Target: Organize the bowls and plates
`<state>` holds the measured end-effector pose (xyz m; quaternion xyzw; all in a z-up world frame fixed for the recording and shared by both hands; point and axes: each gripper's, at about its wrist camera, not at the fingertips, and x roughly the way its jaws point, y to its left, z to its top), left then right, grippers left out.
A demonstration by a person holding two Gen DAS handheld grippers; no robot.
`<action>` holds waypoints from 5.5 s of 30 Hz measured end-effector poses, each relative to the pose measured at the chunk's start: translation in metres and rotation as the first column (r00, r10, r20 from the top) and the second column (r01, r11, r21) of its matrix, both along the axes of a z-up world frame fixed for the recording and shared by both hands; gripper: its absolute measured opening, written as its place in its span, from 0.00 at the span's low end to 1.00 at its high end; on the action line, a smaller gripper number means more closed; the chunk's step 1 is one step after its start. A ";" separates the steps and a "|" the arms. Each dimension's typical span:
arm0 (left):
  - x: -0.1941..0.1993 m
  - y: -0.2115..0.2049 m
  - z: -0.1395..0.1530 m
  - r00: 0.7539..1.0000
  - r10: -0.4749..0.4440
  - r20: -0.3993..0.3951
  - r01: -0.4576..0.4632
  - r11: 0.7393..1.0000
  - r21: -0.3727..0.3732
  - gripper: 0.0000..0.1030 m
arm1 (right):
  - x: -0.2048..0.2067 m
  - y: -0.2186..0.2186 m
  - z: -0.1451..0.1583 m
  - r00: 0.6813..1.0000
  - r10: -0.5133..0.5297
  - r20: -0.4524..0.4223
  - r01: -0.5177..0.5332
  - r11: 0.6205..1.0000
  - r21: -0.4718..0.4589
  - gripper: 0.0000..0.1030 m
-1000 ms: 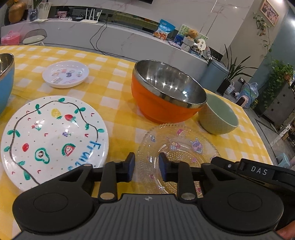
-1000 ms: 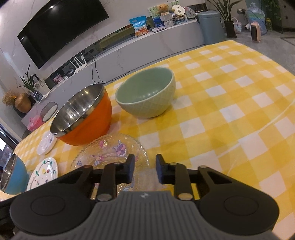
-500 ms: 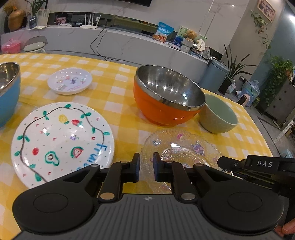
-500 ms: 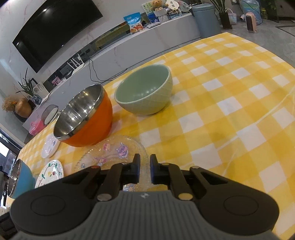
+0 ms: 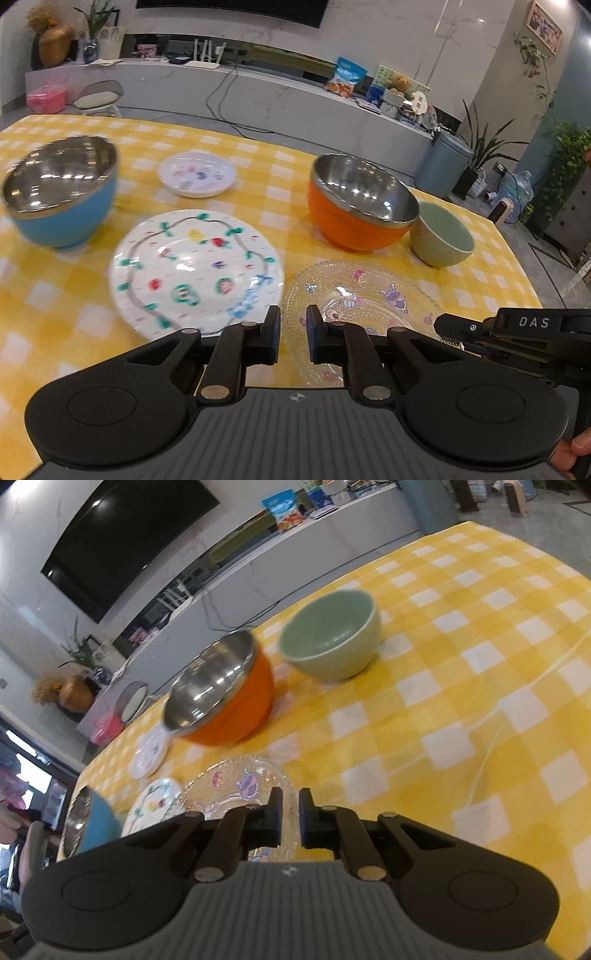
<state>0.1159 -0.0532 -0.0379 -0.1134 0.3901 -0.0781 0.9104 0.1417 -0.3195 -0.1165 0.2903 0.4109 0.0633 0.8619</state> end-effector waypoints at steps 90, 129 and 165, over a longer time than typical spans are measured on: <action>0.025 0.098 0.011 0.998 0.057 0.028 -0.060 0.994 0.096 0.57 | -0.012 0.086 -0.013 0.981 0.108 0.160 -0.098 0.993 -0.069 0.62; 0.053 0.124 -0.052 0.996 0.089 0.022 -0.087 0.995 -0.055 0.17 | 0.043 0.118 -0.052 0.980 0.138 0.145 -0.147 0.987 0.057 0.09; 0.052 0.129 -0.055 0.996 0.076 0.037 -0.072 0.993 -0.096 0.14 | 0.045 0.104 -0.061 0.983 0.103 0.154 -0.126 0.981 0.148 0.05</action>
